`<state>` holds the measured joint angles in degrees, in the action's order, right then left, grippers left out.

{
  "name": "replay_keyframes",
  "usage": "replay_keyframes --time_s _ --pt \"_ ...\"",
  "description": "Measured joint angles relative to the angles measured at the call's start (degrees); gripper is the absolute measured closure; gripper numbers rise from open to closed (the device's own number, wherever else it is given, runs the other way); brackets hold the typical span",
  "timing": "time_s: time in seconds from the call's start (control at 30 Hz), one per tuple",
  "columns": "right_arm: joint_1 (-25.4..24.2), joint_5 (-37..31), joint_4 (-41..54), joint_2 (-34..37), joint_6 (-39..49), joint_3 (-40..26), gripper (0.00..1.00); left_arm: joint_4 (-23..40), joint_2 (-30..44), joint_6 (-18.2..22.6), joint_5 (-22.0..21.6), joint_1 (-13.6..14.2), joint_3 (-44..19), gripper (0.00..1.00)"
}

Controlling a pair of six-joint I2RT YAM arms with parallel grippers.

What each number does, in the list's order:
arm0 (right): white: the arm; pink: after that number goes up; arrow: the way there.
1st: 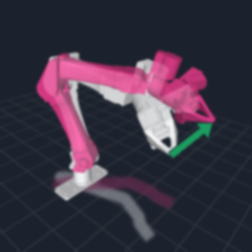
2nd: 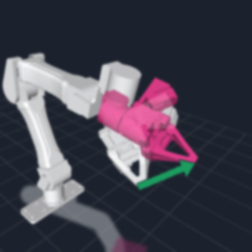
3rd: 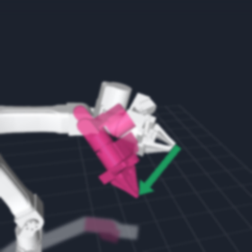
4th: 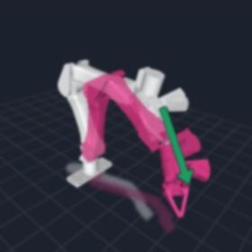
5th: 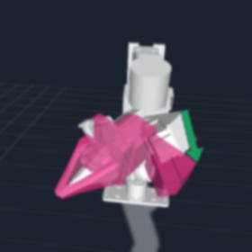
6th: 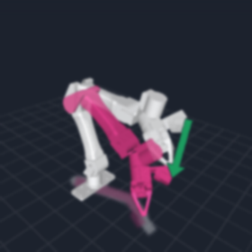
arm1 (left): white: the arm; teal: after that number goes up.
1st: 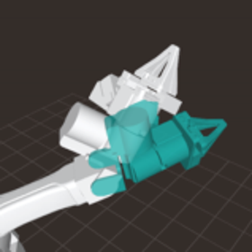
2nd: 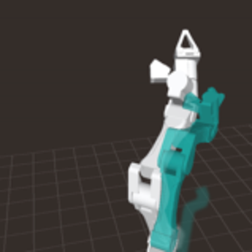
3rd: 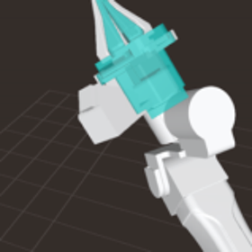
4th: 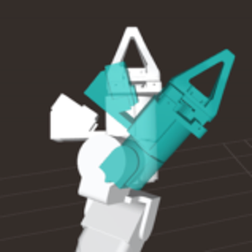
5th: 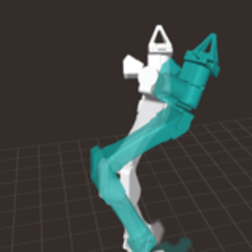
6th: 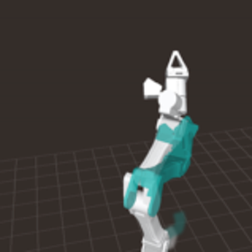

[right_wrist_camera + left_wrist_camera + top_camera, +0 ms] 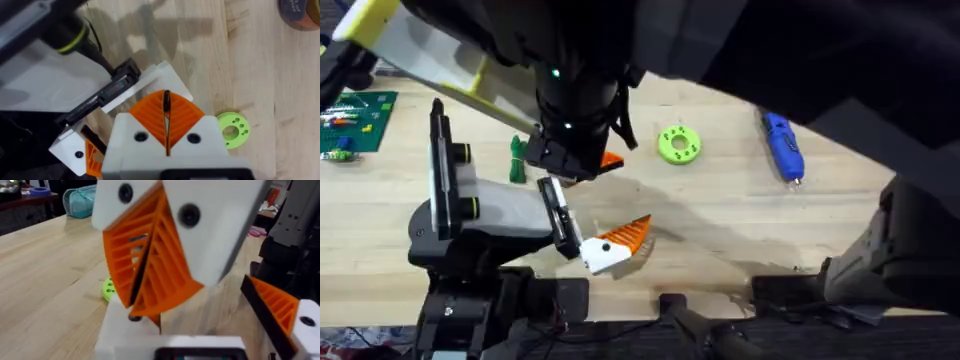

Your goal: Pick up the gripper from the table and insert it into the empty holder that is missing its gripper. Then pick up a screw, insert it into the mounting hole, and use the screwdriver to tighten it. Finally, clean up the table by picking up the vegetable and placing it into the bucket.

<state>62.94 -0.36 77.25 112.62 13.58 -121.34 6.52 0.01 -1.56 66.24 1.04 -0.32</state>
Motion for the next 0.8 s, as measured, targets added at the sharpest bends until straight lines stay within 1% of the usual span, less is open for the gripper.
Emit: replay_keyframes --time_s 0.37,0.5,0.63,0.8 --pt "0.0 0.0 -0.1 0.2 0.0 -0.1 0.991 0.0 0.0 0.0 0.0 0.0 0.0 0.014" --pt "0.0 0.0 -0.5 1.5 0.0 -0.4 0.991 0.0 0.0 0.0 0.0 0.0 0.0 0.014" --pt "0.0 0.0 -1.0 2.6 0.0 -0.6 0.991 0.1 0.4 -1.3 -0.1 -0.1 0.0 0.014" --pt "-0.1 0.0 -1.2 2.6 0.0 -0.6 0.991 0.0 0.3 -1.5 -0.2 -0.1 0.0 0.015"
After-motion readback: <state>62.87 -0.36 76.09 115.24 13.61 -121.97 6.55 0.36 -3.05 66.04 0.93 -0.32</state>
